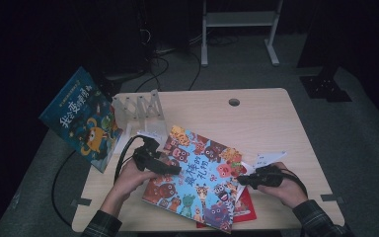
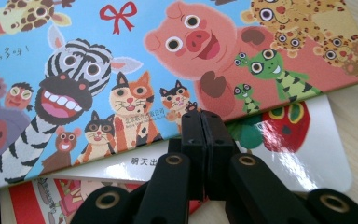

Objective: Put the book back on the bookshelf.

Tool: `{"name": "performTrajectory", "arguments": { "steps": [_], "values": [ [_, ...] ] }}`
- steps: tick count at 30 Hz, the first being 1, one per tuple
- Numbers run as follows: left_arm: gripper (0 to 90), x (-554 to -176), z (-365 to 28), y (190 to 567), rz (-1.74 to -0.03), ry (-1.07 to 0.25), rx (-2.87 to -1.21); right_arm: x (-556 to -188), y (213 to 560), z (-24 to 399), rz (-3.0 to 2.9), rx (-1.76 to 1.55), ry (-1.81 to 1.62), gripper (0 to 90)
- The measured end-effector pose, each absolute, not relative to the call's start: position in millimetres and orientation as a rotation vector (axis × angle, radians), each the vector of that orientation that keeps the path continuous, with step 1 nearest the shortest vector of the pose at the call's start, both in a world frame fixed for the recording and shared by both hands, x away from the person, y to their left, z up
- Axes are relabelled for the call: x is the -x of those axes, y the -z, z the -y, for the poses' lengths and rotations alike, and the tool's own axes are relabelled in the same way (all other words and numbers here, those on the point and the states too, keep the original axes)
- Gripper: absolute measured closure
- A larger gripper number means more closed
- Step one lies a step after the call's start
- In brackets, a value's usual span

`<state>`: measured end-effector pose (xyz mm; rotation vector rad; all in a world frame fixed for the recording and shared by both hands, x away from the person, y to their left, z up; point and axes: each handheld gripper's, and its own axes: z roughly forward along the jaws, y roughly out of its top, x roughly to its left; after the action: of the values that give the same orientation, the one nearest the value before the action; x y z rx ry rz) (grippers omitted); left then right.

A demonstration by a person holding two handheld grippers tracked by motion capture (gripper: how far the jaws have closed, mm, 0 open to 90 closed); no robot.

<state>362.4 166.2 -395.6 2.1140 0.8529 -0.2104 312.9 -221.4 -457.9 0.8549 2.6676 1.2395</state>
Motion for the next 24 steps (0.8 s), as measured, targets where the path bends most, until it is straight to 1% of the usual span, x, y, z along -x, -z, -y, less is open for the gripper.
{"name": "performTrajectory", "arguments": {
  "steps": [13, 24],
  "values": [
    [0.0, -367.5, -163.0, 377.7, -0.813, 0.193, -2.122, -312.1, 457.5, 214.1, -2.685, -0.844, -1.244, 87.9],
    [0.4, -374.6, -153.5, 352.8, -0.758, 0.203, -2.192, -309.3, 457.0, 206.7, -2.697, -0.822, -1.243, 87.6]
  ]
}}
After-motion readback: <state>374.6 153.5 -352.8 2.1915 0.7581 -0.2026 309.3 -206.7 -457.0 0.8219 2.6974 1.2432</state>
